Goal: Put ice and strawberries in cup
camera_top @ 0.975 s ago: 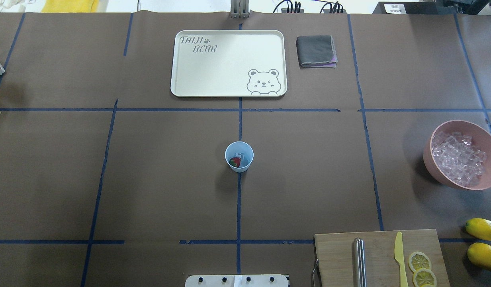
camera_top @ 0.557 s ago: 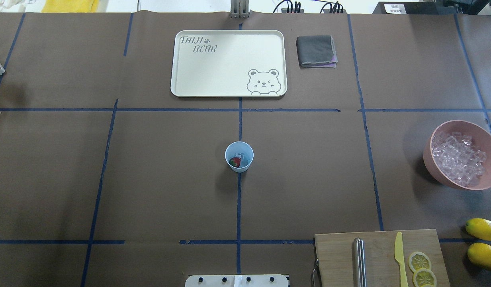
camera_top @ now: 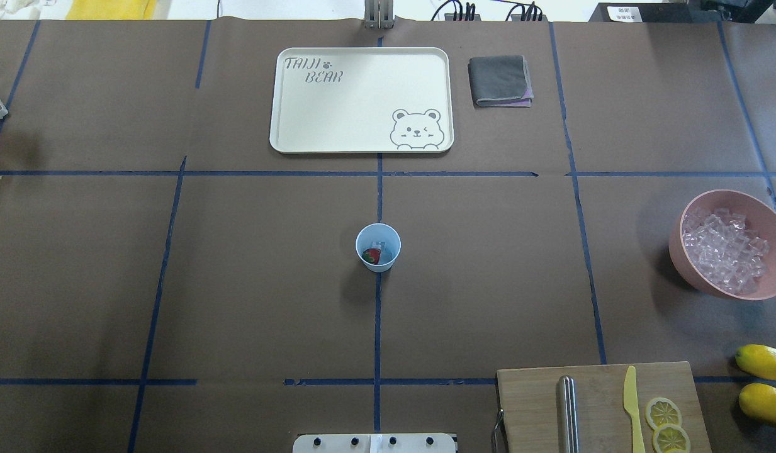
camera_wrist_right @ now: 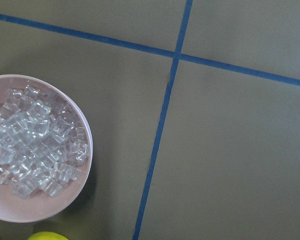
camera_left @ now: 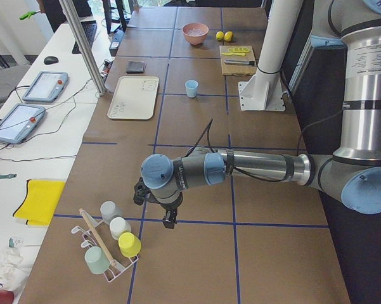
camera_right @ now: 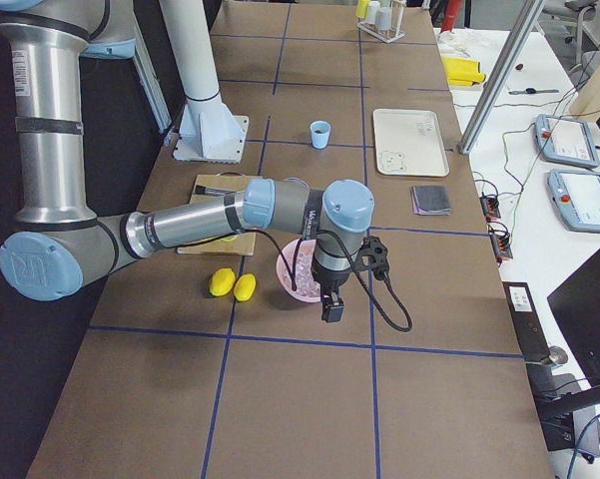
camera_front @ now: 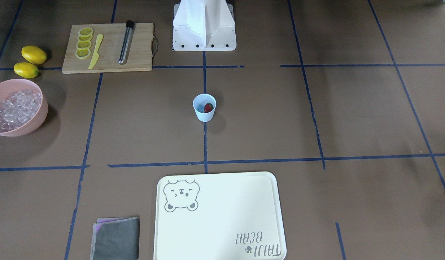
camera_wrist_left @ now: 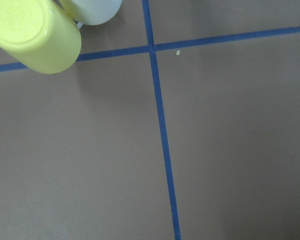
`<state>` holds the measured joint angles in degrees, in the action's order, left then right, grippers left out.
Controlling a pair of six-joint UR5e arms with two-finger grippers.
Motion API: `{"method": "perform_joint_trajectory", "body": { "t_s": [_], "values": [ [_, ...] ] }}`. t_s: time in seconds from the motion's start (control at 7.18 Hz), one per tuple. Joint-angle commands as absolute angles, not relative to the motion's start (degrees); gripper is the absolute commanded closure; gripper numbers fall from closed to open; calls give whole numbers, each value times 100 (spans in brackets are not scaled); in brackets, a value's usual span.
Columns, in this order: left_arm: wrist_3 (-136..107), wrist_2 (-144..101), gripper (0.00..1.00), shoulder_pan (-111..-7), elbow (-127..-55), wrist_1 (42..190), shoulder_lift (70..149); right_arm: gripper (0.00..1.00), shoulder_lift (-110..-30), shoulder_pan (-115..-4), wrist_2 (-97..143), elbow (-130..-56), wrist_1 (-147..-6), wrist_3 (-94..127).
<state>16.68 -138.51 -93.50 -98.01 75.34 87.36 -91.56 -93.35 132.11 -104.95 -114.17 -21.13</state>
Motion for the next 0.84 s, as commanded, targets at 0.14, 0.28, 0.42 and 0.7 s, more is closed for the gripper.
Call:
{"method": "perform_joint_trajectory", "body": {
  "t_s": [0.14, 0.28, 0.42, 0.7],
  "values": [
    [1329, -13720, 0, -9247, -9950, 7602, 8675, 0, -9281, -9308, 13289, -10005, -10683, -2074],
    [1049, -13720, 0, -9116, -9993, 7690, 8675, 0, -9281, -9282, 13463, -9828, -10313, -1970],
    [1081, -13720, 0, -9106, -9976, 7795, 8614, 0, -9273, -9186, 13456, -9826, -10153, -1612],
    [976, -13746, 0, -9105, -10054, 7796, 8613, 0, -9272, -9123, 13439, -9826, -9994, -1468]
  ]
}}
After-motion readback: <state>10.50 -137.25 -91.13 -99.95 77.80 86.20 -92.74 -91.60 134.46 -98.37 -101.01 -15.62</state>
